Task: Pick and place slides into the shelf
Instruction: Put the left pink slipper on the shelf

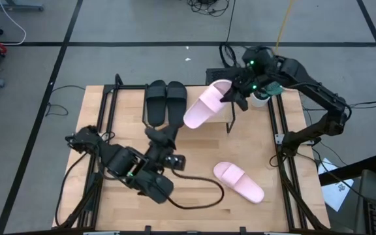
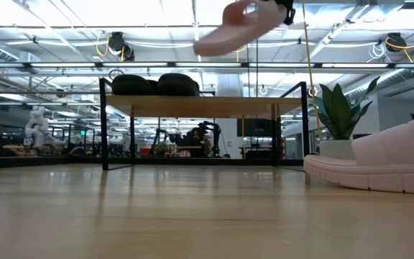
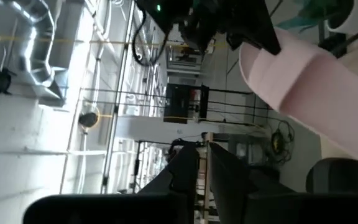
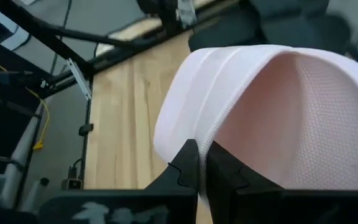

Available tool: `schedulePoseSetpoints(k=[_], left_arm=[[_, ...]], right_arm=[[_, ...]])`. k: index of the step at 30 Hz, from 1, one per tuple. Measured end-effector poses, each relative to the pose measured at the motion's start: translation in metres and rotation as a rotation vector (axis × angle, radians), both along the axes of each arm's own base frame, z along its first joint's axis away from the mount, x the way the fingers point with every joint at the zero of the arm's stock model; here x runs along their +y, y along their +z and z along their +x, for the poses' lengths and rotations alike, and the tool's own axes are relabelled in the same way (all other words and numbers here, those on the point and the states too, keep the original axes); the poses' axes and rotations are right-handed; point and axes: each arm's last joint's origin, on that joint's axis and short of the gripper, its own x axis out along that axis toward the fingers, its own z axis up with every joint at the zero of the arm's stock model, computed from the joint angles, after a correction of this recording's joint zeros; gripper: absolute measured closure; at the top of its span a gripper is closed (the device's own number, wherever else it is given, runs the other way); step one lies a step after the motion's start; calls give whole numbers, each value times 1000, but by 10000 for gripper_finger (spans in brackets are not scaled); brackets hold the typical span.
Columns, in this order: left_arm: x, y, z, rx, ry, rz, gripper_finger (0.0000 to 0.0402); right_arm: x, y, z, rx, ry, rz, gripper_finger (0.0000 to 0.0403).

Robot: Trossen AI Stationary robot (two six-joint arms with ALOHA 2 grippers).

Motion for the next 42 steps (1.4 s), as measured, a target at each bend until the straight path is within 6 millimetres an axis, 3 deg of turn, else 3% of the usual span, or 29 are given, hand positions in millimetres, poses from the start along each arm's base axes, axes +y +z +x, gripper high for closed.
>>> schedulePoseSetpoints(k=[9,12,17,23,31,42], left_arm=[[36,11,4,-92,90,-51,355],[57,17,4,-183,140,-96,355],[94,40,-2,-474,215,-233,355],[125,70,-31,-745,35,-611,355],[151,83,-65,-877,-115,-1126,355],[164,65,-59,-758,-60,-1583,354]], right_arm=[[-9,51,-26,-182,-3,-131,403],[-9,59,-33,-208,18,-142,403],[-7,58,-39,-171,41,-152,403],[-6,54,-41,-141,73,-170,403],[-1,55,-43,-157,148,-198,403],[26,57,-29,-216,312,-158,403]])
